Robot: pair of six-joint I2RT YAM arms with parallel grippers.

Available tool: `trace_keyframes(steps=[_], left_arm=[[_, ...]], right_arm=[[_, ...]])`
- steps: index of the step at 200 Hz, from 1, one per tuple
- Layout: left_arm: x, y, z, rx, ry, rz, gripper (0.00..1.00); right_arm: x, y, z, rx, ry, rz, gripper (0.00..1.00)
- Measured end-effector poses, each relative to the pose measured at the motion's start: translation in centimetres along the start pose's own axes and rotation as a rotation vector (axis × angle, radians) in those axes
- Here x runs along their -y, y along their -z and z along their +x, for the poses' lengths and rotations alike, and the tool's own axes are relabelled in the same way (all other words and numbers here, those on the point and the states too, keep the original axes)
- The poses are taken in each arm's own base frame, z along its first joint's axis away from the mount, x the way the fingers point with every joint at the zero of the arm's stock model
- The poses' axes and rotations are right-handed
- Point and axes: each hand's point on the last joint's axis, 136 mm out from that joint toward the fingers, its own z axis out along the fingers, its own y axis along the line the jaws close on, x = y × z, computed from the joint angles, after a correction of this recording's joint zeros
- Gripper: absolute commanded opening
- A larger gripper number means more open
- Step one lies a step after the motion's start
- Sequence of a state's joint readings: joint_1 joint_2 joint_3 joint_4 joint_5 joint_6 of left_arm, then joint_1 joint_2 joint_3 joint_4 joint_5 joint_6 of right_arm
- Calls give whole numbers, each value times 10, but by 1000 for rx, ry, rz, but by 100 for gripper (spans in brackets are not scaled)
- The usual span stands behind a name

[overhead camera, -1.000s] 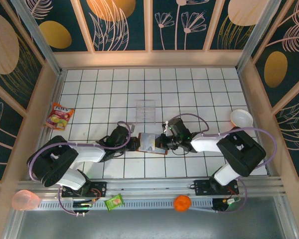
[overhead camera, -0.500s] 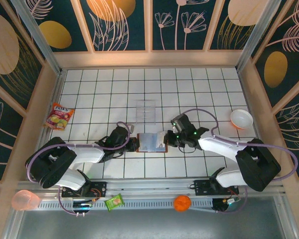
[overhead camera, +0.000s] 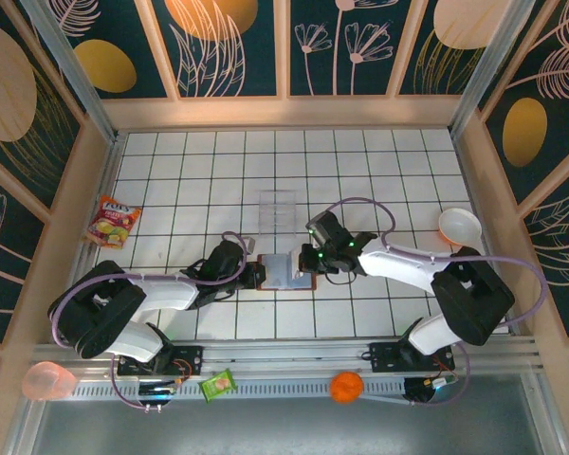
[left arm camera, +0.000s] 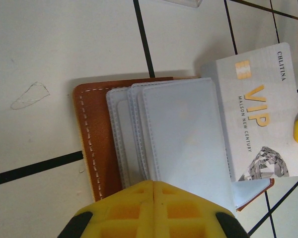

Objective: Take the credit cards out of the card holder

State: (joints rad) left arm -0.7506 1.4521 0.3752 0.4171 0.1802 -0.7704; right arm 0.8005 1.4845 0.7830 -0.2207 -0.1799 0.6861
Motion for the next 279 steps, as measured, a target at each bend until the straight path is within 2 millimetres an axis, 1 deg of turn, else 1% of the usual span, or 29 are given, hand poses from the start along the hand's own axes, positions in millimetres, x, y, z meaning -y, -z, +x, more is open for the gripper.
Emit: trace_keyframes(steps=[9, 32, 43, 64, 72, 93, 115, 137, 152, 174, 193, 216, 229, 244, 251, 253, 255, 257, 260, 279], left_arm=[[0, 0, 0, -1, 0, 1, 0], [1, 0, 0, -2, 0, 3, 0], [1, 0, 0, -1, 0, 4, 0], [1, 0, 0, -1, 0, 4, 0], [1, 0, 0, -1, 0, 3, 0], [1, 0, 0, -1, 0, 3, 0], [1, 0, 0, -1, 0, 3, 0], [1, 0, 0, -2, -1, 3, 0], [0, 1, 0, -3, -3, 4, 10], [3, 3, 0, -20, -8, 15, 28], [9, 7, -2, -25, -24, 29, 43], [15, 13, -6, -28, -31, 42, 57], [19, 17, -8, -28, -33, 52, 66], [21, 21, -9, -32, -39, 58, 74], [22, 23, -9, -34, -43, 57, 80], [22, 23, -9, -32, -44, 56, 82], [21, 24, -9, -34, -36, 55, 90], [22, 24, -9, -34, -39, 55, 94], [21, 25, -9, -33, -42, 53, 98], [18, 31, -10, -34, -31, 41, 99]], right_arm=[[0, -1, 0, -1, 2, 0, 13], [0, -6, 5, -22, 11, 6, 17], [1, -10, 8, -33, 13, 9, 20], [1, -13, 10, -39, 13, -3, 21], [1, -13, 10, -38, 12, -8, 18], [0, -13, 4, -23, 13, -21, 0], [3, -9, -2, -3, 36, -20, 0], [0, 8, -12, 50, 100, -25, 0], [-7, 24, -20, 96, 183, -43, 0], [-21, 44, -34, 152, 309, -49, 0], [-40, 60, -53, 212, 443, -52, 0], [-65, 78, -75, 267, 615, -46, 0], [-80, 85, -88, 287, 724, -39, 0], [-92, 86, -101, 284, 834, -21, 0], [-96, 85, -106, 272, 888, -9, 0], [-97, 84, -107, 270, 898, -6, 0], [-97, 84, -108, 265, 909, -1, 0], [-98, 83, -109, 262, 920, 2, 0], [-99, 81, -111, 255, 940, 6, 0], [-96, 71, -120, 199, 1036, 38, 0]])
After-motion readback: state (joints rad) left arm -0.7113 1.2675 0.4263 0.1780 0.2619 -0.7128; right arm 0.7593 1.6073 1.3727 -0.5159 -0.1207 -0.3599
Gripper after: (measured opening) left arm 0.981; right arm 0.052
